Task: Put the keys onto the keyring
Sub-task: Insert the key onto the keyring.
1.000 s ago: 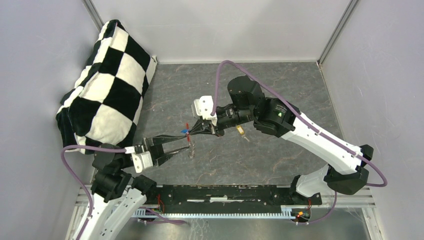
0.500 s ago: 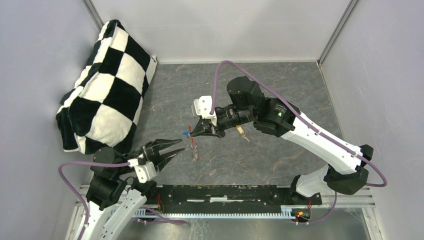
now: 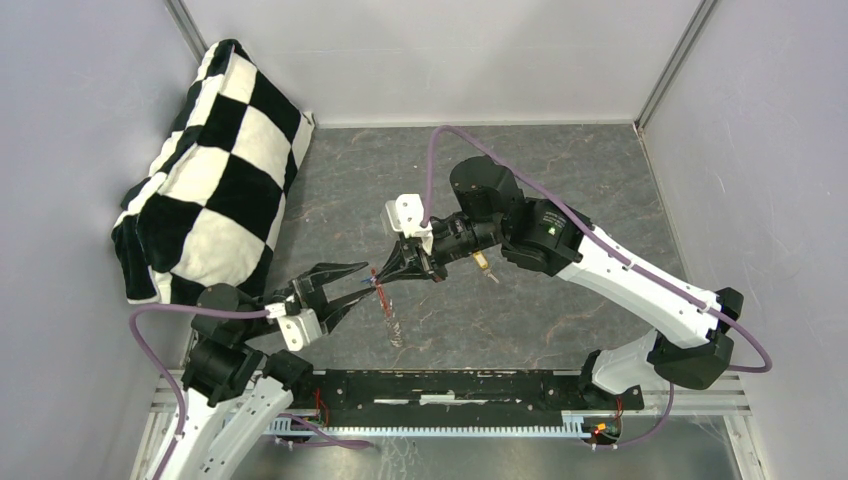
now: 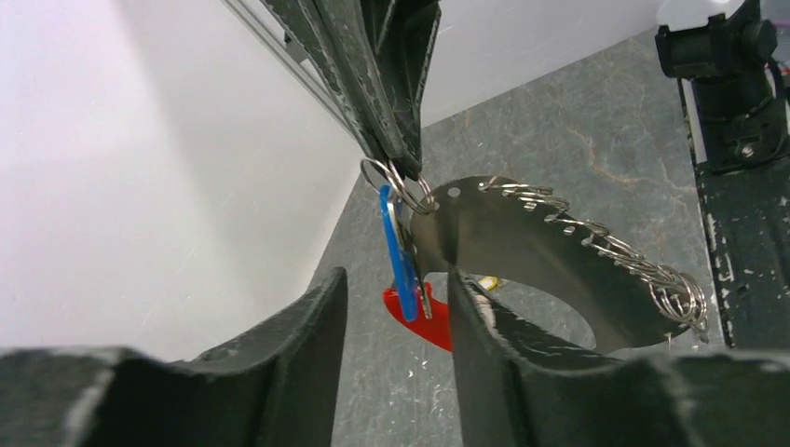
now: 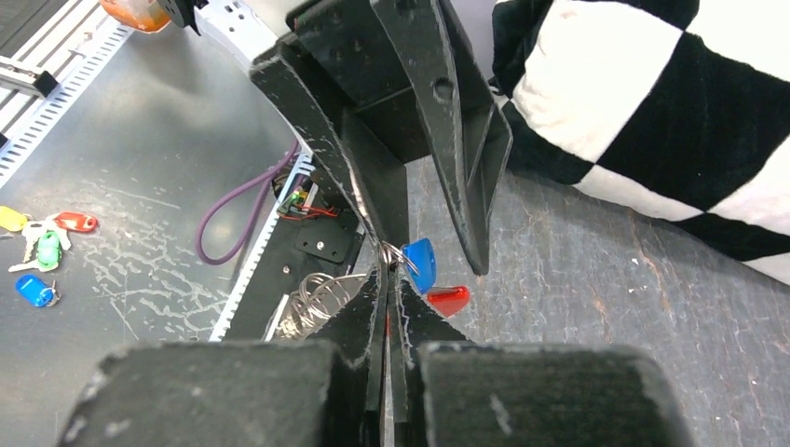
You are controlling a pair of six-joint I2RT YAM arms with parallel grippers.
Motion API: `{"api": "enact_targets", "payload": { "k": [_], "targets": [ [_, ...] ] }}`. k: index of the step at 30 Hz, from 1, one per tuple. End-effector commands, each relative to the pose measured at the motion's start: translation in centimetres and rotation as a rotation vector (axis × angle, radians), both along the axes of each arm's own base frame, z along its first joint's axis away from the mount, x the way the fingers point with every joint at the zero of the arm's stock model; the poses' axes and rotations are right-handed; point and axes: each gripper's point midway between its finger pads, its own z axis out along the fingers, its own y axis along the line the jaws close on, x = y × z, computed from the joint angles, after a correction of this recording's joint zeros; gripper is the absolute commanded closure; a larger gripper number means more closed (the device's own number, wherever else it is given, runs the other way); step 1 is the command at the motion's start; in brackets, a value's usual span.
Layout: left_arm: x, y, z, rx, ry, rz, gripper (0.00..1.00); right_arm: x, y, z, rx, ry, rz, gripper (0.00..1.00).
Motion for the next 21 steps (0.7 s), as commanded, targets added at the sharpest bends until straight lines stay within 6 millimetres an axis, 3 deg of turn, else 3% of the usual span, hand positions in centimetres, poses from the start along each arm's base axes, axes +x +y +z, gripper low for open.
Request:
{"api": "enact_targets", "payload": {
  "k": [1,11,18,21],
  "targets": [
    [0.2,-0.5,-0.2,0.003,0.000,-0.029,0.55,-0.6,0.3,1.9,0.074,-0.003,0.029,1.00],
    [0.9,-0.2,0.6,-0.010,-0.068,0.012,0.76,-0.6,0.6,1.0,0.058,0.022,0.031,1.00],
    [1.2,0.8,0.7,0.000,-0.184,0.083,0.97,0.3,0.4,0.8,0.051,0.040,-0.011,1.00],
    [1.8,1.6,1.1,0.009,-0.287,0.149,0.98,0.8,0.2,0.5,0.050,0.059,-0.031,1.00]
  ]
}}
